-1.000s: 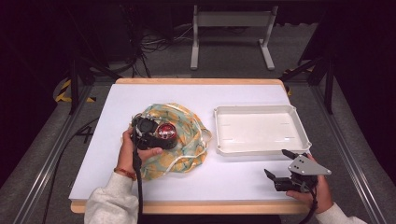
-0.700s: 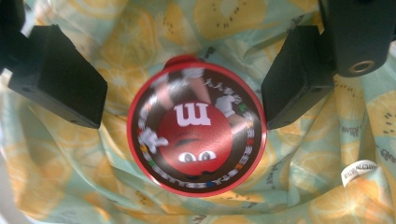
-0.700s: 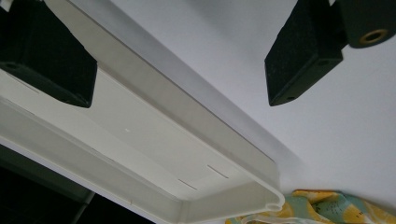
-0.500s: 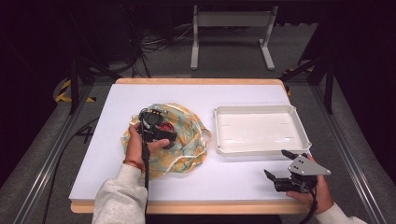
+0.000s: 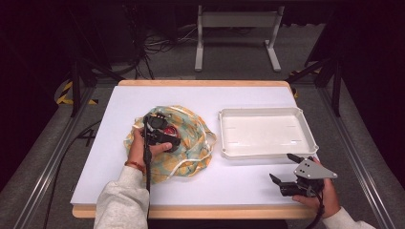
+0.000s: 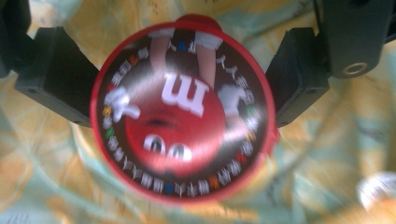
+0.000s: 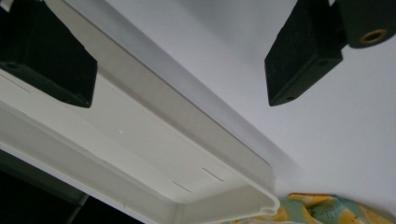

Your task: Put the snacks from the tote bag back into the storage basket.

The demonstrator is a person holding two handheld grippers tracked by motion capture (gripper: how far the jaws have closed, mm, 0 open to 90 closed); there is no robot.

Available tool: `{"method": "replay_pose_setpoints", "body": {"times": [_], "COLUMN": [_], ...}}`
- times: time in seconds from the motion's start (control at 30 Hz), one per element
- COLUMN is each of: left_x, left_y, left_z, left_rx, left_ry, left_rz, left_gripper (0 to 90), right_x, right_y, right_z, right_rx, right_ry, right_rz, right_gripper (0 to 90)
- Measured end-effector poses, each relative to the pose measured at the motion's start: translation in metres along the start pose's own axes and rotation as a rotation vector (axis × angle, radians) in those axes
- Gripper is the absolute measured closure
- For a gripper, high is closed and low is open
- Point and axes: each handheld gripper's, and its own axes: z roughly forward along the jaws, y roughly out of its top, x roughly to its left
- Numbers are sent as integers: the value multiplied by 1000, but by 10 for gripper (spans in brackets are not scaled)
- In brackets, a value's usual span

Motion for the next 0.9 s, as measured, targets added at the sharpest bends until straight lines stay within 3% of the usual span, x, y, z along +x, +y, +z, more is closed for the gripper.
{"method": "replay_pose_setpoints", "body": {"times": [0.13,0.23,0.3,0.4,0.47,0.6,0.73,0.9], "left_x": [1,3,4,2,4,6,6,5], "left_y": [-2,1,5,11,15,13,9,4], "left_z": [-3,-7,-8,-4,2,7,4,1], "left_rx": [5,-35,-77,-52,-23,13,27,49], "left_ry": [5,20,-4,5,8,-37,-18,-7], "left_rz": [-7,8,39,82,87,74,62,7], "left_gripper": [197,122,114,90,90,166,215,217], "right_x": [0,0,0,1,0,0,-1,0], "right_y": [0,0,0,0,0,-1,-1,-1], "right_z": [0,0,0,1,1,-1,-2,-2], "right_rx": [1,2,4,7,9,6,6,9], "right_ry": [-2,-2,1,3,4,1,-3,-4], "right_rz": [1,1,1,-1,1,5,8,3], "right_gripper": [99,99,99,99,99,99,100,101]}}
